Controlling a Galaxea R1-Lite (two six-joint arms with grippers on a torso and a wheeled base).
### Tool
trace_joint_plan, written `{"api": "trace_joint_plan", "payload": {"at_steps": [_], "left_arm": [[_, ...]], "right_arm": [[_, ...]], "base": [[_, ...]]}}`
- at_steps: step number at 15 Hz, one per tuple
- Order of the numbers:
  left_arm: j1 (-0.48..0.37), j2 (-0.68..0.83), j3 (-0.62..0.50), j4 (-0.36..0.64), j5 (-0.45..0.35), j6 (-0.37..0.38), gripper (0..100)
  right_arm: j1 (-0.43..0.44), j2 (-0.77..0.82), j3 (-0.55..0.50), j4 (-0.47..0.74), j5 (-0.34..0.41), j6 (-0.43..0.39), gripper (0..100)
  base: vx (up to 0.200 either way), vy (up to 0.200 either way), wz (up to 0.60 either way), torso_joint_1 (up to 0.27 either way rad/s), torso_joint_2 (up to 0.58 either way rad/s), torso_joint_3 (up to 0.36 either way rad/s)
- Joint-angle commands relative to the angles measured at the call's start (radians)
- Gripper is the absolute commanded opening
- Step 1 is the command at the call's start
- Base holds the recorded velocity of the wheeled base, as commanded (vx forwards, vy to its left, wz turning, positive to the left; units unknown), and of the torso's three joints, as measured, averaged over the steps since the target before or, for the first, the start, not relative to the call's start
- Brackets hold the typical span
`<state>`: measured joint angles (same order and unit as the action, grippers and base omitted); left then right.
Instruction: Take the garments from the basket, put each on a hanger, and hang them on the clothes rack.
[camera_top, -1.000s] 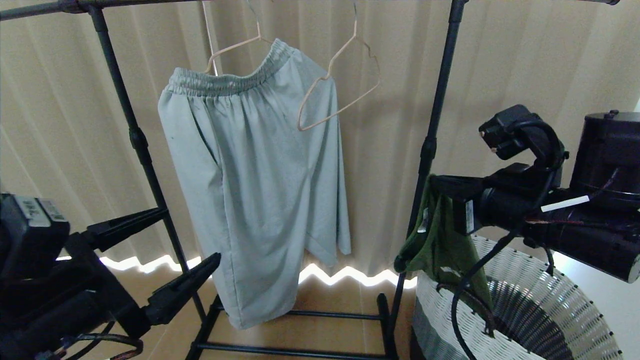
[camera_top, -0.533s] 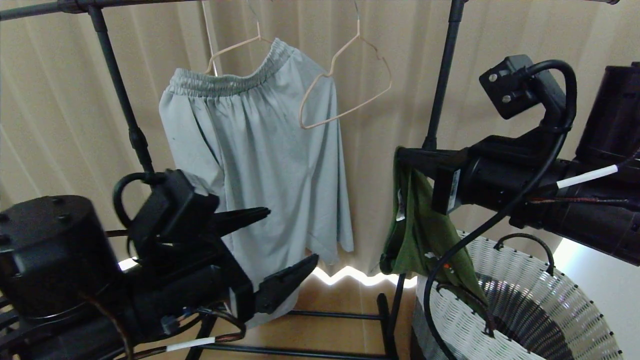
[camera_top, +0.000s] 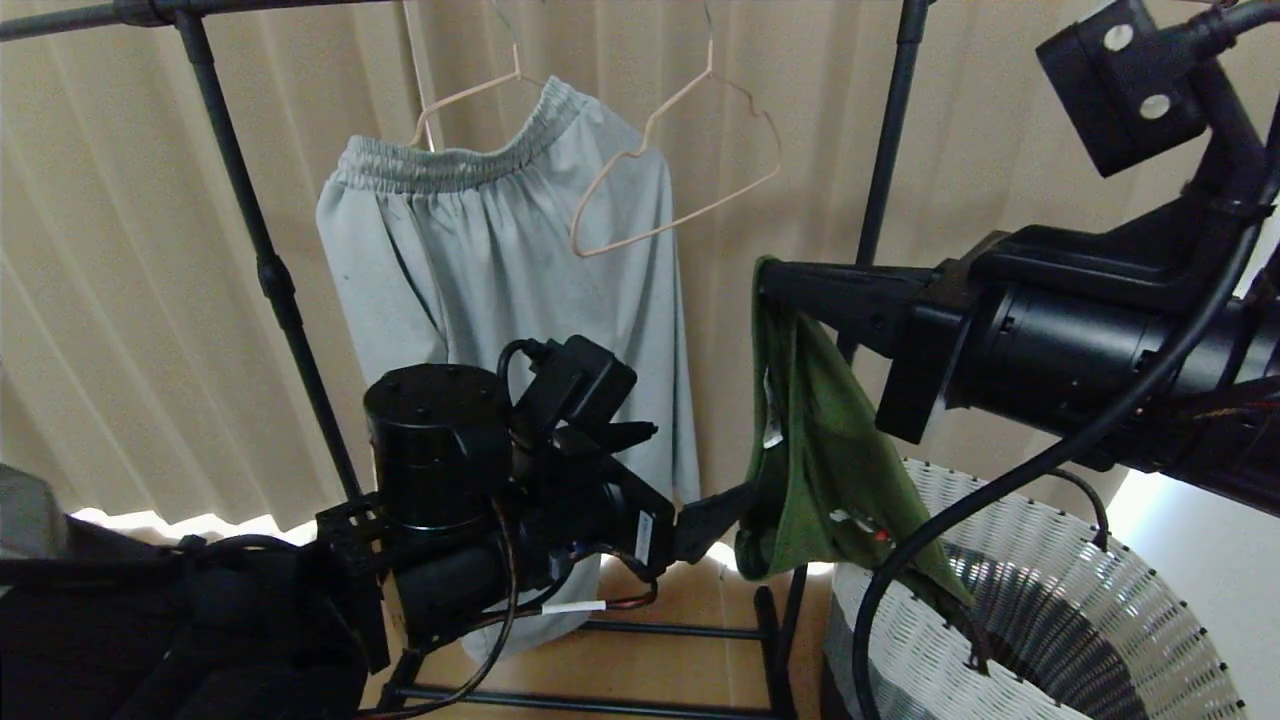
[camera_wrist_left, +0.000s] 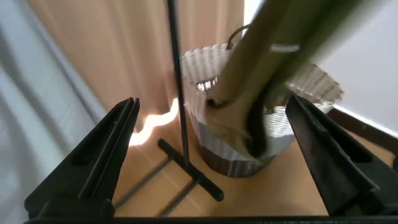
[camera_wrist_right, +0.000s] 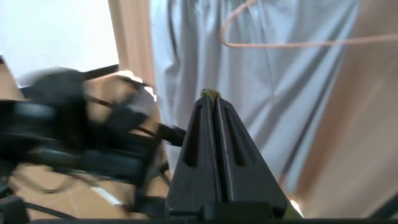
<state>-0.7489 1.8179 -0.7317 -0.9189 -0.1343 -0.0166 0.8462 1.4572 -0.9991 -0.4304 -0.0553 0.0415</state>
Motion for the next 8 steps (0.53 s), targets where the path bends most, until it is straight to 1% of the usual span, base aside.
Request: {"api": "trace_joint_plan", "payload": {"at_steps": [1,4,8], "left_arm": [[0.008,0.057,-0.014,0.0,-0.001,-0.009,100],[0.008,0.104,-0.02,0.0,-0.001,-0.013,100],[0.008,0.138,-0.025,0.0,-0.001,-0.011,100]], "right_arm": [[0.021,-0.017,-0.004,-0.001,0.0,0.0,0],[0.04,-0.026,-0.016,-0.002,0.0,0.0,0],[0.042,-0.031,-0.03,-0.001,0.0,0.001,0]], "base": [[0.0,0.0,0.0,0.0,0.0,0.0],[0.0,0.0,0.0,0.0,0.0,0.0],[0.0,0.0,0.0,0.0,0.0,0.0]]}}
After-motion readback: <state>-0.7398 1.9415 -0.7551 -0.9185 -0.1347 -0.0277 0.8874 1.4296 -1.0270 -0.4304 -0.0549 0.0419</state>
